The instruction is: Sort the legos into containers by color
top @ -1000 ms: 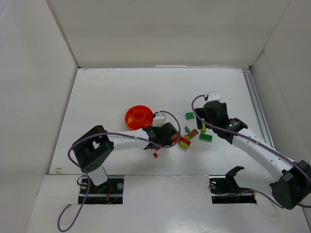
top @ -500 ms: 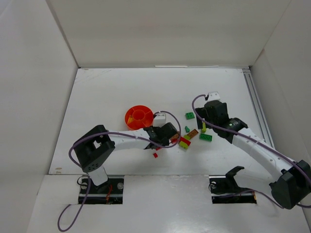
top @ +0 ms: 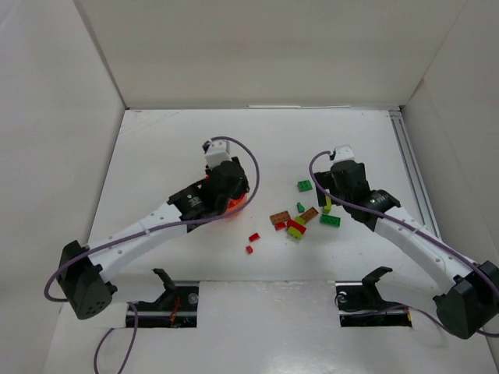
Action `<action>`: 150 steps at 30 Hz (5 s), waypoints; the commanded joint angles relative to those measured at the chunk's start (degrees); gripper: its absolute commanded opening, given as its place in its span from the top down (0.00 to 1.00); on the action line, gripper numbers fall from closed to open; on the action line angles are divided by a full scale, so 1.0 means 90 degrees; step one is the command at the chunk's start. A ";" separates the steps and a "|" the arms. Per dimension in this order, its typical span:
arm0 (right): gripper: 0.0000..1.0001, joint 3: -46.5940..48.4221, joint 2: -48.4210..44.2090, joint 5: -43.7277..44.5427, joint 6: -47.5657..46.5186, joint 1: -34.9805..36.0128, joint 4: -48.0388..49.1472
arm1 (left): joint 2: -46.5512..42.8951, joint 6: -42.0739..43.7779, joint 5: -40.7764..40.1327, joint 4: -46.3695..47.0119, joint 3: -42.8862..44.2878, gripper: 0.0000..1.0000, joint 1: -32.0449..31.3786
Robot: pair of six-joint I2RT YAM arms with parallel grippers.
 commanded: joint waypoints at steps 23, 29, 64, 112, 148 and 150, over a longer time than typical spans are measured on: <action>0.00 0.0430 0.0121 0.0023 -0.0246 -0.0098 0.0239 | 0.0580 0.1015 0.1115 0.0558 -0.0566 0.64 0.2846; 0.00 0.0430 0.0179 0.0023 -0.0246 -0.0156 0.0239 | 0.0248 0.1014 0.1172 0.0557 -0.0780 0.56 0.2846; 0.05 0.1533 0.3137 -0.0729 -0.0373 0.0029 0.1332 | -0.1833 0.0097 0.2364 0.0205 -0.2119 0.00 0.1167; 0.74 0.2167 0.4233 -0.2017 -0.0929 -0.0343 0.1596 | -0.2799 -0.0792 0.0362 -0.1680 -0.1288 0.00 0.1108; 0.59 0.5439 0.5111 -0.2076 -0.0969 0.1915 0.1567 | -0.2790 -0.0725 -0.0254 -0.2618 -0.0342 0.00 0.1430; 0.48 0.5585 0.5314 -0.2135 -0.0892 0.1680 0.1567 | -0.2732 -0.0724 -0.0186 -0.2559 -0.0341 0.00 0.1430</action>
